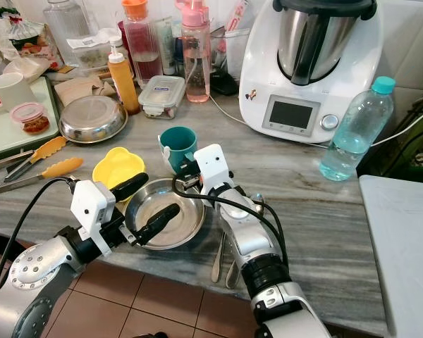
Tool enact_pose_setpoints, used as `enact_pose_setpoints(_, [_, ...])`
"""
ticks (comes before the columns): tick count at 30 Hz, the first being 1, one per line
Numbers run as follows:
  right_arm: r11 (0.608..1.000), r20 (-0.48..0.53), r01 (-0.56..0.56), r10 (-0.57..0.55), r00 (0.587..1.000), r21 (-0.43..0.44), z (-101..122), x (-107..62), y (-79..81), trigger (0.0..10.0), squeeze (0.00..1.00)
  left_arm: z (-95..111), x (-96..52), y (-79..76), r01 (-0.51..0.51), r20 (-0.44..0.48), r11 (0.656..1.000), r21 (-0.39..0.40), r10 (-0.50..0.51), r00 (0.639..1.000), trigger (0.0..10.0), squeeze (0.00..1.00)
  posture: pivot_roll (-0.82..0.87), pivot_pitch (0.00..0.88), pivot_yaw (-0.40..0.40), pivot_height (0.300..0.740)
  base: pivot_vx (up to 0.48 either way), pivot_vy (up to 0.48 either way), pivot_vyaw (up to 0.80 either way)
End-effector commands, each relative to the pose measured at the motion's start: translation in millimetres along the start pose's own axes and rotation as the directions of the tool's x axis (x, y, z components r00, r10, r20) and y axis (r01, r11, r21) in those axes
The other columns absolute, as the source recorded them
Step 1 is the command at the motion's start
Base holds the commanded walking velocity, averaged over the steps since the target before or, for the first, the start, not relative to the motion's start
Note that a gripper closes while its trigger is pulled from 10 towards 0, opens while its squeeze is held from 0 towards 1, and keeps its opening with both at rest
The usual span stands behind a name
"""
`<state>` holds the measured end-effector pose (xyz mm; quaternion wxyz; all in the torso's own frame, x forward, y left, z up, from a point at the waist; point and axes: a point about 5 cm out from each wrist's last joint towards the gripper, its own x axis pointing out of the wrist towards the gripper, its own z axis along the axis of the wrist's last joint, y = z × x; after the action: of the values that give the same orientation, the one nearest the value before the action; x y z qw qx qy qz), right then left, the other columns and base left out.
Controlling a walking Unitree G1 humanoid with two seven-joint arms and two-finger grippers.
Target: Setting the table
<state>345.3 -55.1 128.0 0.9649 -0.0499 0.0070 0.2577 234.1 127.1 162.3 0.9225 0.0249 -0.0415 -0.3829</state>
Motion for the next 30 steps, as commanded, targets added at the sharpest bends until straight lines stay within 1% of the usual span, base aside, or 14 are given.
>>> enact_pose_setpoints(1, [1.0,0.022,-0.007,0.007,1.0,0.0,3,-0.9,2.5,10.0,0.77,0,0.1,0.9,0.006,-0.008,1.0,0.005,-0.006,1.0,10.0,0.0,0.06,0.084,0.026,0.74,0.0,0.0,0.0])
enact_pose_setpoints(2, [1.0,0.023,-0.009,0.009,1.0,0.0,4,-1.2,2.8,10.0,0.77,-1,0.2,1.1,0.007,-0.009,1.0,0.006,-0.007,1.0,10.0,0.0,0.06,0.084,0.026,0.74,0.0,0.0,0.0])
enact_pose_setpoints(3, [1.0,0.025,-0.008,0.008,1.0,0.001,4,-1.9,3.2,10.0,1.0,-1,0.8,1.3,0.009,-0.009,1.0,0.006,-0.009,1.0,10.0,0.0,0.06,0.083,0.027,0.74,0.0,0.0,0.0])
enact_pose_setpoints(16, [1.0,0.032,0.004,-0.004,0.999,0.004,5,-6.2,2.8,10.0,1.0,-1,3.8,2.3,0.02,-0.009,1.0,0.01,-0.02,1.0,10.0,0.0,0.06,0.074,0.034,0.74,0.0,0.0,0.0])
enact_pose_setpoints(24, [1.0,0.082,0.029,-0.028,0.996,-0.009,20,-6.8,-3.5,10.0,1.0,0,5.2,3.6,0.021,-0.006,1.0,0.016,-0.02,1.0,10.0,0.0,0.06,0.06,0.032,0.74,0.0,0.0,0.0])
enact_pose_setpoints(30, [0.999,0.116,0.038,-0.036,0.993,-0.016,29,-13.3,-5.8,10.0,1.0,0,4.9,3.9,0.024,-0.005,1.0,0.017,-0.024,1.0,10.0,0.0,0.06,0.057,0.031,0.74,0.0,0.0,0.0])
